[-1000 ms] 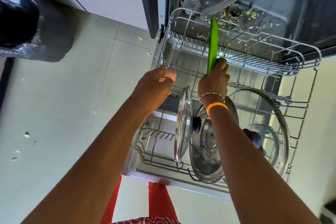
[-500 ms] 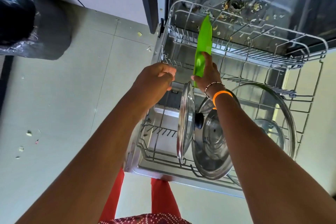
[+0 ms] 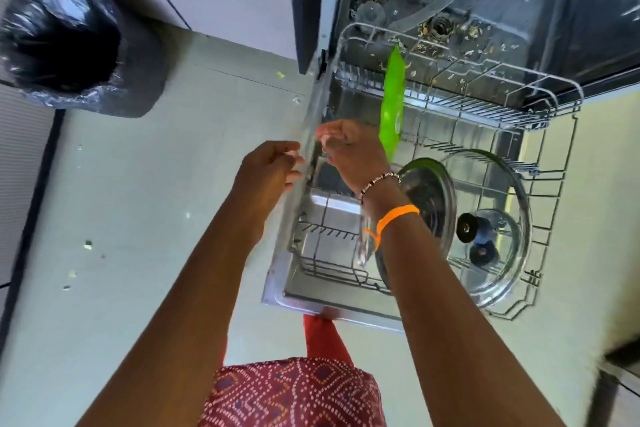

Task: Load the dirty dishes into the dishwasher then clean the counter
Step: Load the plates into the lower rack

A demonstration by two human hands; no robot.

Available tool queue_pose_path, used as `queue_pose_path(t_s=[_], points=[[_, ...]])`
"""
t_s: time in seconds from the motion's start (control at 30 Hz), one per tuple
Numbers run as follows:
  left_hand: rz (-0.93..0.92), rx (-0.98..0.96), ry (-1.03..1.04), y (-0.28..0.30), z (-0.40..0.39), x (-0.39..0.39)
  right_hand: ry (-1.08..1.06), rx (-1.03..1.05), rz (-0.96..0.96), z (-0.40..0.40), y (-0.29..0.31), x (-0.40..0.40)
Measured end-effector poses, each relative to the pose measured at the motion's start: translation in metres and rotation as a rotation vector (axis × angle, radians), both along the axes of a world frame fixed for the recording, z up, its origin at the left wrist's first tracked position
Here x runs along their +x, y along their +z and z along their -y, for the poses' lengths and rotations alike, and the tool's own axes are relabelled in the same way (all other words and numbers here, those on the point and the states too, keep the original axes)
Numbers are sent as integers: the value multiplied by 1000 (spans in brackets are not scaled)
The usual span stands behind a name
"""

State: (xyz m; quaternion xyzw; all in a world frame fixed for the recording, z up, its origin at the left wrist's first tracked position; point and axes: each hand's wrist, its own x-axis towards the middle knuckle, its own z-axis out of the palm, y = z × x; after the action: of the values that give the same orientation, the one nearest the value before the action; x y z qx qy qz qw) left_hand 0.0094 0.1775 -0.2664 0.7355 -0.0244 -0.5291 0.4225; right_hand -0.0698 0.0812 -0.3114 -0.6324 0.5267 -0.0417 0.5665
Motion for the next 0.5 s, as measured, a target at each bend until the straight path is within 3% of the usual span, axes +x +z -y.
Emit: queue_pose_path(t_s=[0.27,0.5], points=[[49,-58,140,89,-92,114,-17,144,192,-96,111,109],[114,-138,294,158,-156,221,91,113,266,-171,199,227]])
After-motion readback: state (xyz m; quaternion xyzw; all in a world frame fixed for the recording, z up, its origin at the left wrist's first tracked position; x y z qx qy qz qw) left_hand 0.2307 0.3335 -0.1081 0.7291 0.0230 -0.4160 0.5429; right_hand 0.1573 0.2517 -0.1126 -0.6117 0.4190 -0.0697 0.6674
